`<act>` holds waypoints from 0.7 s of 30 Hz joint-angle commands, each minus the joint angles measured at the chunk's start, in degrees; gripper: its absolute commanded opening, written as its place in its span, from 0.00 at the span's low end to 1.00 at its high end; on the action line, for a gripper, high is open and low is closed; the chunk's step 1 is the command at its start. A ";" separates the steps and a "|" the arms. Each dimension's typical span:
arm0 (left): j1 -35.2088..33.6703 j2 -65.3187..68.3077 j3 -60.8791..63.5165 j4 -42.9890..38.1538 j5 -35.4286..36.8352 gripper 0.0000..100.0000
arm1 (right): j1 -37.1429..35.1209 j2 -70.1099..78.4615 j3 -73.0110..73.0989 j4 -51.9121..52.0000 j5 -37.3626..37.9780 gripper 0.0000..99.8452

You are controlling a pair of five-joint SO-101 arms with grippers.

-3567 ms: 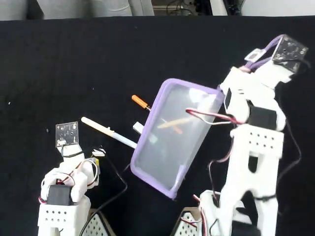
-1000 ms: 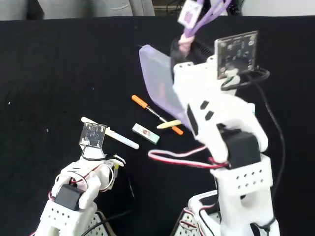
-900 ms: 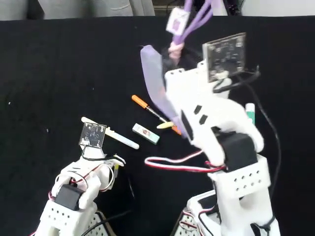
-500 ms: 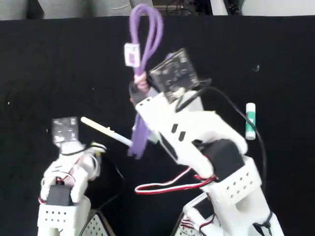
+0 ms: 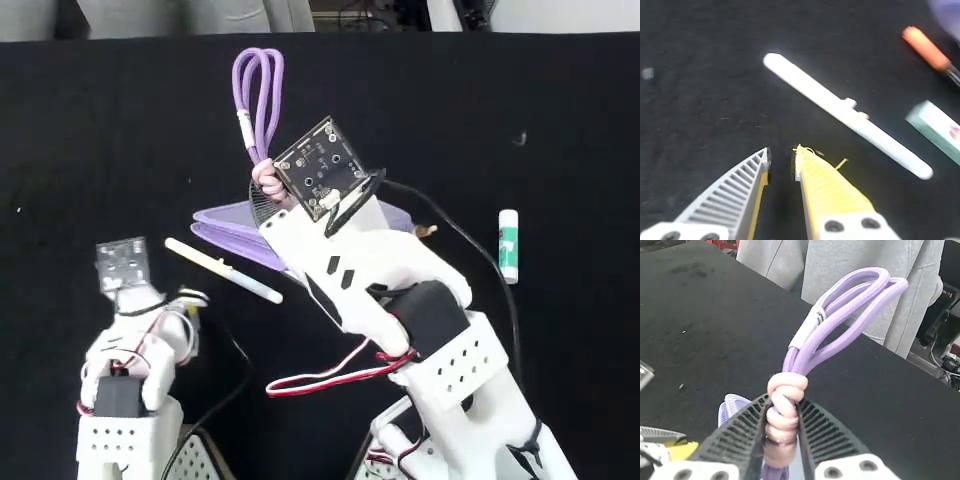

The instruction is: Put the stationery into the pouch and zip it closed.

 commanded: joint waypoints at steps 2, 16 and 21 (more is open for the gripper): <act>5.23 -0.53 1.27 0.26 -0.18 0.10 | 2.20 -1.45 -3.38 -0.18 0.53 0.01; 5.23 -0.44 1.27 0.35 -0.53 0.10 | 20.57 -1.01 -16.57 -0.18 4.48 0.01; 5.23 -0.44 1.27 0.35 -0.53 0.10 | 22.51 -0.84 -21.93 -0.44 4.57 0.01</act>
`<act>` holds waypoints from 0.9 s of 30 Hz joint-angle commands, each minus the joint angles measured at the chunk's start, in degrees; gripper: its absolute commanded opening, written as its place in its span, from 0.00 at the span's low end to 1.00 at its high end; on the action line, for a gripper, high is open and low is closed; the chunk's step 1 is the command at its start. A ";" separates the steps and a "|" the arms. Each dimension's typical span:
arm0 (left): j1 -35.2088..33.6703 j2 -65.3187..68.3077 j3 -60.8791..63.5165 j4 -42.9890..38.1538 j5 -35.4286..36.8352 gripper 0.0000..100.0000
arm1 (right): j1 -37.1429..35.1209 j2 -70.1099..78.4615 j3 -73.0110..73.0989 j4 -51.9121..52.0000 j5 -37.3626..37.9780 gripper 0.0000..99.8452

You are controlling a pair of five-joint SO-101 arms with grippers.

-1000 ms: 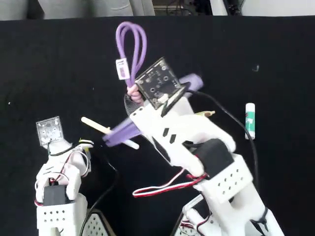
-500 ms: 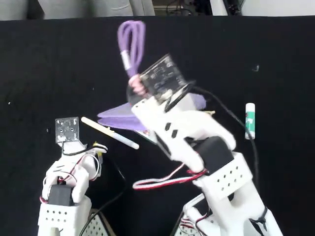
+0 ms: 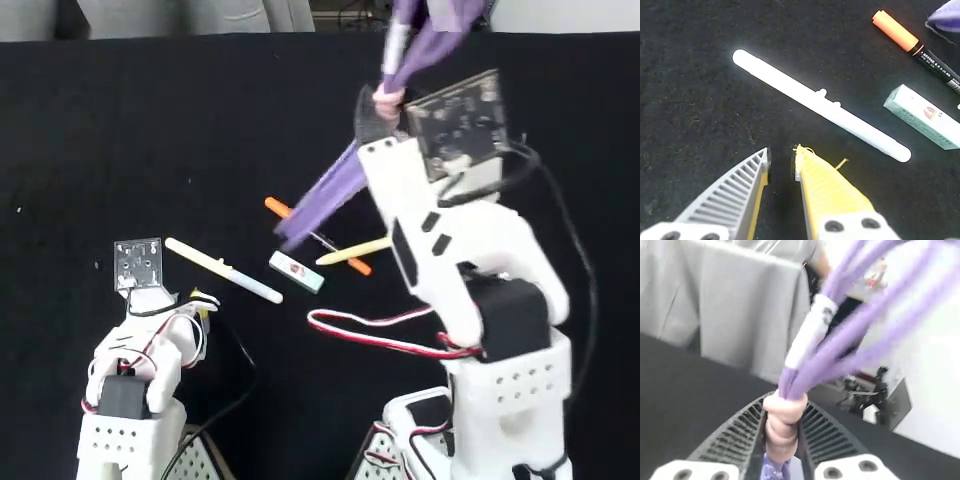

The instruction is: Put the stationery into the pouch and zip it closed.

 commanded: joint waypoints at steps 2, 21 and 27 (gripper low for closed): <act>0.48 -0.44 1.27 0.35 -0.44 0.10 | 2.73 -0.22 -8.22 -0.70 0.62 0.01; 0.57 -0.44 1.36 2.46 -0.44 0.10 | -6.51 19.74 -26.42 6.24 0.09 0.01; 0.57 -0.44 1.36 2.29 -0.44 0.10 | -10.46 15.08 -26.33 16.00 0.09 0.01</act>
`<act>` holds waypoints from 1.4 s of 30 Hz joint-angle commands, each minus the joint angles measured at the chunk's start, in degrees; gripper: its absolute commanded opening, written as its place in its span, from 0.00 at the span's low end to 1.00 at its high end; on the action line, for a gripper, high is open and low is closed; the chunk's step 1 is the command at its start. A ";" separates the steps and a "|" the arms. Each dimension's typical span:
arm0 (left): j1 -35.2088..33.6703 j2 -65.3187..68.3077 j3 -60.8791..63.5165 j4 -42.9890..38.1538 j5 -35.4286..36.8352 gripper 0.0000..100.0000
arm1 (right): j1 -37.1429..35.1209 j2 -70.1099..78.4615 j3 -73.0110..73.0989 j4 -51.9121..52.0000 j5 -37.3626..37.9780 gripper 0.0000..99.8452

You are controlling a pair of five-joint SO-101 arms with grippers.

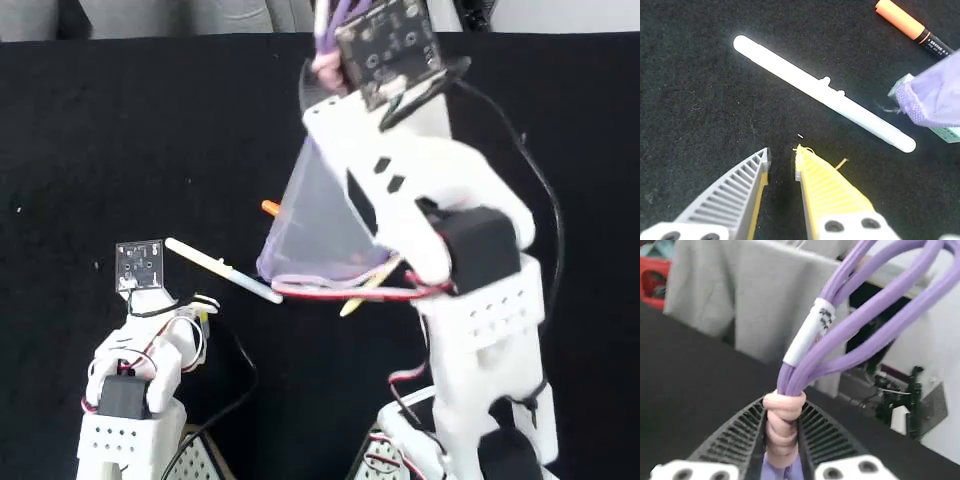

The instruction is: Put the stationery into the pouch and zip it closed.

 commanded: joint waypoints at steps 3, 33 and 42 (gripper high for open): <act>0.57 -0.44 1.36 -0.09 -0.53 0.10 | -3.34 -7.60 -3.03 10.90 -0.18 0.01; 0.57 -0.44 1.36 0.26 -0.53 0.10 | -11.96 -48.92 48.57 21.71 4.31 0.01; 0.57 -0.44 1.36 0.26 -0.53 0.10 | -12.31 -48.04 54.46 19.08 5.63 0.01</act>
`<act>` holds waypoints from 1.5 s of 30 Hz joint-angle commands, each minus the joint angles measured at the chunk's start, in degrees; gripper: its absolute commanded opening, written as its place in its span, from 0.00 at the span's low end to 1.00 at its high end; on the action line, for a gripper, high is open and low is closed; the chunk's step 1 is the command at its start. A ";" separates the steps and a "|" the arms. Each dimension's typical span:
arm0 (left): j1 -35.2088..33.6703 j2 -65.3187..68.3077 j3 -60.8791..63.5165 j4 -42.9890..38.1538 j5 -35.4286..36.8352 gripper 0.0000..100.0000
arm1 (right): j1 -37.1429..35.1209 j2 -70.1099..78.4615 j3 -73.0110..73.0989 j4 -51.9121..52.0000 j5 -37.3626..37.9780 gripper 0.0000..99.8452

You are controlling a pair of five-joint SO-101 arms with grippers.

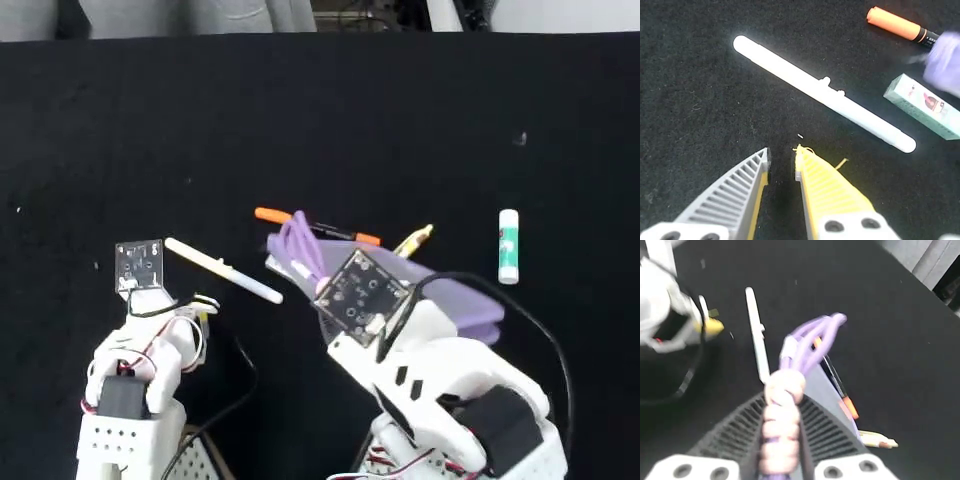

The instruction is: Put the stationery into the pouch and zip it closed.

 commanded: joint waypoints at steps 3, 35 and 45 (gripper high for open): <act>0.57 -0.44 1.36 0.18 -0.53 0.10 | -0.79 2.86 7.16 -6.51 0.53 0.01; 1.10 -0.44 1.36 0.18 -0.53 0.10 | 1.14 22.11 25.36 -47.03 -4.48 0.01; 1.27 -0.44 1.36 -0.26 -0.53 0.10 | 0.97 6.55 25.45 -37.19 -4.84 0.01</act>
